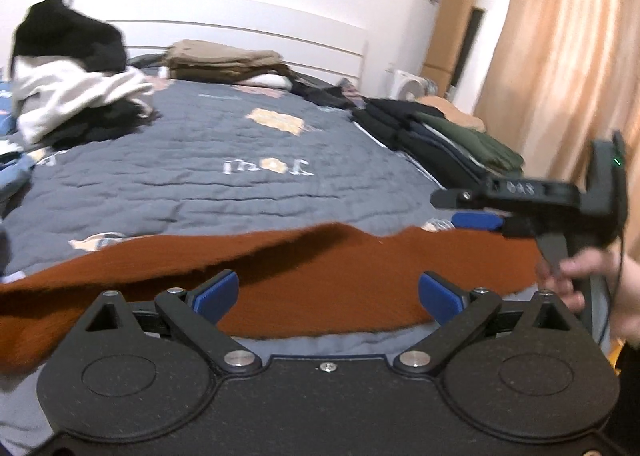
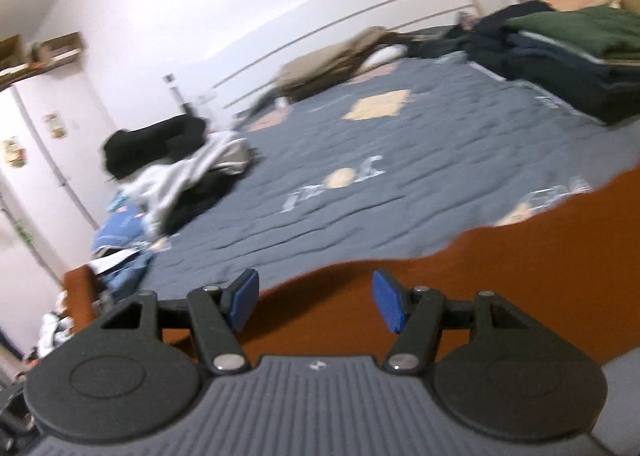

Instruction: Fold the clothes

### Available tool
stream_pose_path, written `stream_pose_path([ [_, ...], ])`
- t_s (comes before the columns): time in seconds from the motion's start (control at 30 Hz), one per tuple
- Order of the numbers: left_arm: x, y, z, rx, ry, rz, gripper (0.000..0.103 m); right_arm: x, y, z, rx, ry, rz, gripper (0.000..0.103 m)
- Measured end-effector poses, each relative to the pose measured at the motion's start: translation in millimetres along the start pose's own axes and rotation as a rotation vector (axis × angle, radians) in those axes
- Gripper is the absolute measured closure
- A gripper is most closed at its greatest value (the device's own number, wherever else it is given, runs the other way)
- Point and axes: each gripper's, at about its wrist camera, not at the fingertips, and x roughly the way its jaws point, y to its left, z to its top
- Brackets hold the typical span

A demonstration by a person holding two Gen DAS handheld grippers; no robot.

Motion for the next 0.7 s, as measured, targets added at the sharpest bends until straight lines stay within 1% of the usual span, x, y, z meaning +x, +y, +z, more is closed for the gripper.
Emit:
stream_pose_path([
  [0.1, -7, 12, 0, -0.006, -0.005, 0.037, 0.006, 4, 10, -6, -0.034, 0.009, 0.026, 0.041],
  [0.2, -14, 28, -1, -0.026, -0.005, 0.096, 0.006, 11, 16, -12, -0.049, 0.034, 0.055, 0.041],
  [0.3, -24, 47, -2, -0.065, -0.013, 0.171, 0.006, 18, 31, -20, -0.066, 0.071, 0.088, 0.04],
  [0.4, -33, 65, 0, -0.094, -0.026, 0.258, 0.006, 25, 49, -25, -0.089, 0.093, 0.139, 0.04],
  [0.5, -43, 80, 1, -0.122, -0.041, 0.321, 0.006, 30, 70, -32, -0.124, 0.11, 0.19, 0.04],
  [0.6, -52, 90, 1, -0.114, -0.052, 0.394, 0.006, 36, 89, -38, -0.143, 0.126, 0.224, 0.04],
  [0.7, -57, 99, 4, -0.07, -0.053, 0.48, 0.006, 41, 103, -41, -0.15, 0.133, 0.258, 0.04],
])
